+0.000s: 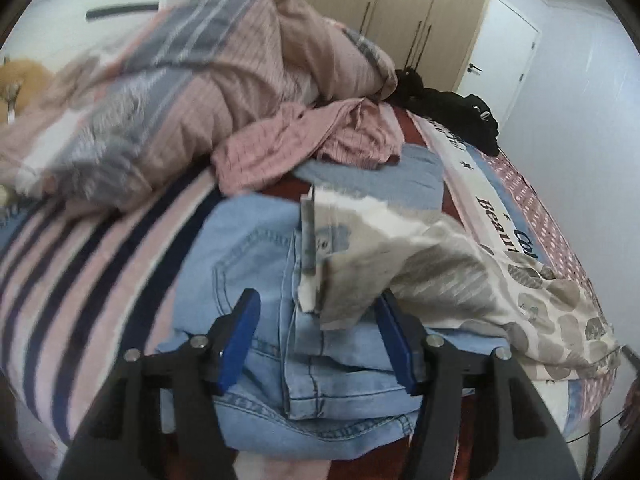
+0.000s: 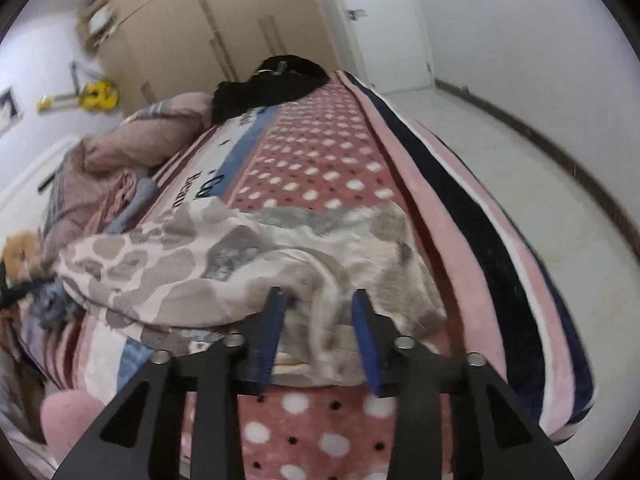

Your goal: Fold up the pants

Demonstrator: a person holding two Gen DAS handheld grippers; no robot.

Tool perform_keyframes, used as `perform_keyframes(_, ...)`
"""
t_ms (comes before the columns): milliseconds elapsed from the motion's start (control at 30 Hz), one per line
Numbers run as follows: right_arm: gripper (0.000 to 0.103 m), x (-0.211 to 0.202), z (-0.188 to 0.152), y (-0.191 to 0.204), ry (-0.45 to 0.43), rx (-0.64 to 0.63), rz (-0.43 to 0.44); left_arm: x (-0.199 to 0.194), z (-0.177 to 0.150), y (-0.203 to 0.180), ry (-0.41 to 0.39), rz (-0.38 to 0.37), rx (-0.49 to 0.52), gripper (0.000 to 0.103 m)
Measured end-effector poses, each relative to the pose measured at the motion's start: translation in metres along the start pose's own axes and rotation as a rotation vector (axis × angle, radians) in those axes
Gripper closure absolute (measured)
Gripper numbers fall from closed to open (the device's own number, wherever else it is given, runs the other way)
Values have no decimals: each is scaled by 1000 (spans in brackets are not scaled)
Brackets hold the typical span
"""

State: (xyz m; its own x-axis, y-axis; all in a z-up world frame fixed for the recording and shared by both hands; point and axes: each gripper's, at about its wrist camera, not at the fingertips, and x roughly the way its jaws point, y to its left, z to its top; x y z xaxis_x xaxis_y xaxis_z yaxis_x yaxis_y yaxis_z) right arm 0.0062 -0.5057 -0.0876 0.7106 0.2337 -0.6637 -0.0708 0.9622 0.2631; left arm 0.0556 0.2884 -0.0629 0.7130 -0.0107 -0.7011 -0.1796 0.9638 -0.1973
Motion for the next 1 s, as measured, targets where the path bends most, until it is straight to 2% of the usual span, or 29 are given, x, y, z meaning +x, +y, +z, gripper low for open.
perform_keyframes(100,58,-10,8,31,-32,-84,-13,-19,9,-16,-37,-17,37,46)
perform_keyframes(133,55,-12,10,42,-43,-109,-2,-24,11,-23,-49,-25,50,43)
perform_keyframes(167,52,-13,13,55,-50,-136,20,-28,13,-32,-62,-38,68,38)
perform_keyframes(300,46,2,20,112,-53,-224,156,-29,23,-65,-76,-122,120,34)
perform_keyframes(400,45,36,21,163,-13,-274,297,-17,27,-96,-49,-197,159,34)
perform_keyframes(500,45,77,12,211,42,-341,374,6,26,-128,-1,-255,211,34)
perform_keyframes(667,45,150,-4,276,161,-373,506,37,18,-156,67,-289,244,34)
perform_keyframes(833,45,198,-10,314,215,-389,570,59,10,-163,121,-294,253,34)
perform_keyframes(867,49,205,-11,321,222,-396,581,62,9,-164,127,-295,254,34)
perform_keyframes(900,65,210,-13,327,228,-399,593,63,7,-165,132,-297,253,34)
perform_keyframes(933,75,215,-14,332,243,-403,615,65,6,-165,136,-300,251,34)
perform_keyframes(967,90,218,-16,336,270,-406,646,65,5,-166,139,-304,252,34)
perform_keyframes(1000,94,219,-19,341,287,-414,668,66,4,-167,141,-307,253,34)
